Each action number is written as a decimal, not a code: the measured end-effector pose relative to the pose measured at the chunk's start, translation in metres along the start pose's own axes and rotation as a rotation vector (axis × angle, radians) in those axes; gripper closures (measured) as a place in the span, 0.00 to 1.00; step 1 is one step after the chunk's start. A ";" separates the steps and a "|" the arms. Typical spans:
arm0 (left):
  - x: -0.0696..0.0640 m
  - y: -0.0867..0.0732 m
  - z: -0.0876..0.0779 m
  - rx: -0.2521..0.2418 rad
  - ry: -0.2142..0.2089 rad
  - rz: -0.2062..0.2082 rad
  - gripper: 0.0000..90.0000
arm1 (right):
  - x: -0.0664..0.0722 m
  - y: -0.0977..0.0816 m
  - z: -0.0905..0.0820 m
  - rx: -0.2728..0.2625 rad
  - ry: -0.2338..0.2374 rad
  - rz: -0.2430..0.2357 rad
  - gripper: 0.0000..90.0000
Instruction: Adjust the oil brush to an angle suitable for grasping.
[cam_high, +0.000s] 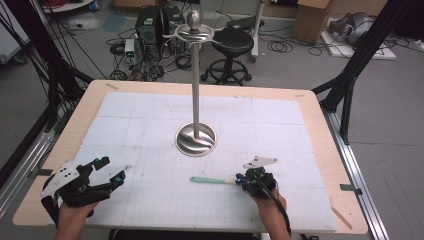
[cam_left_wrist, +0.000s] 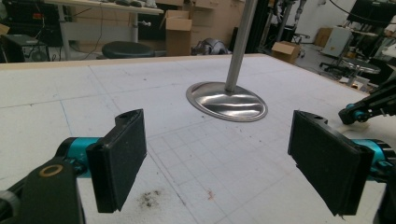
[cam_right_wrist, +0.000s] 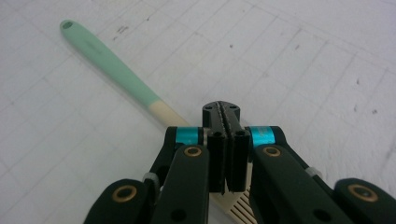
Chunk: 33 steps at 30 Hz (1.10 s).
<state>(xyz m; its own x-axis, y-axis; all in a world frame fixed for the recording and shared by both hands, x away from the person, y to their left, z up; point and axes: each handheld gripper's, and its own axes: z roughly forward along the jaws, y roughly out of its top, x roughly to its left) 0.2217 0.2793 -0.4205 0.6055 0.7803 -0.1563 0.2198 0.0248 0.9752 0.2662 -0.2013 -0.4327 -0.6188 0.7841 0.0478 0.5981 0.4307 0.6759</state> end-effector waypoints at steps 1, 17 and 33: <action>0.000 0.000 0.000 0.002 0.000 0.001 0.22 | 0.000 -0.004 -0.004 0.000 -0.003 0.002 0.99; 0.000 -0.001 0.001 0.006 0.001 0.002 0.22 | 0.004 -0.025 -0.020 -0.027 0.000 0.027 0.99; -0.001 -0.001 0.000 0.005 0.004 -0.001 0.22 | 0.042 0.006 0.004 -0.100 0.129 -0.068 0.99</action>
<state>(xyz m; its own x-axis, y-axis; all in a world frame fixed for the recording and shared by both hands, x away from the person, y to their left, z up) 0.2211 0.2788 -0.4210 0.6019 0.7830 -0.1569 0.2246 0.0225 0.9742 0.2459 -0.1635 -0.4294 -0.7203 0.6879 0.0891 0.5029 0.4295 0.7501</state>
